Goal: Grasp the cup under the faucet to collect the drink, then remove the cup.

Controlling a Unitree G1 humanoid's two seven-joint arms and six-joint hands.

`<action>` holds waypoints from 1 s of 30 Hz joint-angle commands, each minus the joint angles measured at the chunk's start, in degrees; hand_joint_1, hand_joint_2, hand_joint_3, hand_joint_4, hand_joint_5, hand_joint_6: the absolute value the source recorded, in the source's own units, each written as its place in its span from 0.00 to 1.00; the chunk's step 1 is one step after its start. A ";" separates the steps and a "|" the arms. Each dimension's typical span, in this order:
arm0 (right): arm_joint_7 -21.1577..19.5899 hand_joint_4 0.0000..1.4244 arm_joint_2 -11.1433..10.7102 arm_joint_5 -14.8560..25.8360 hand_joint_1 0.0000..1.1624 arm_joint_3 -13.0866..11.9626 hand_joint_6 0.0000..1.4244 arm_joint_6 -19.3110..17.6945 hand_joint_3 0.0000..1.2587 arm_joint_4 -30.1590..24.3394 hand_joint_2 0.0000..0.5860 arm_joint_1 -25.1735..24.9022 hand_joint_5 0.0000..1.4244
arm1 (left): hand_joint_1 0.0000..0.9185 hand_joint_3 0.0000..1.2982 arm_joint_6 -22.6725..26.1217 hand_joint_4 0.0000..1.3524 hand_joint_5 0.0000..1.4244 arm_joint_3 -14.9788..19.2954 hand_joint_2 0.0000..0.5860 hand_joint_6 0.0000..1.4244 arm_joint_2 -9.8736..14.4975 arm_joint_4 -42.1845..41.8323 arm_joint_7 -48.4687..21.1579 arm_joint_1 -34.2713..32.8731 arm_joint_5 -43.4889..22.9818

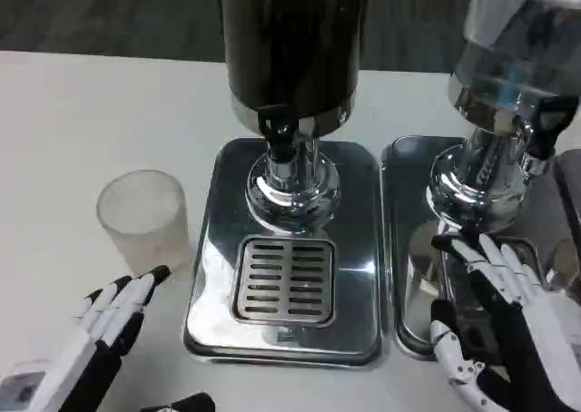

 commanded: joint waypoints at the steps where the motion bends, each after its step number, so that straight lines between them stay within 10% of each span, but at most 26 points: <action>1: -0.12 0.04 0.06 0.60 0.24 -0.38 0.03 -0.70 0.15 0.30 0.84 0.04 0.02 | 0.00 0.00 0.71 0.00 0.00 0.30 0.12 0.00 0.26 -0.43 -0.52 0.23 -0.04; 30: -0.26 0.05 1.88 0.01 0.24 -0.25 0.03 -0.24 0.15 -0.94 0.84 1.71 0.03 | 0.00 0.00 -10.41 0.00 0.00 5.20 0.08 0.06 -1.45 5.85 3.10 -0.69 -9.26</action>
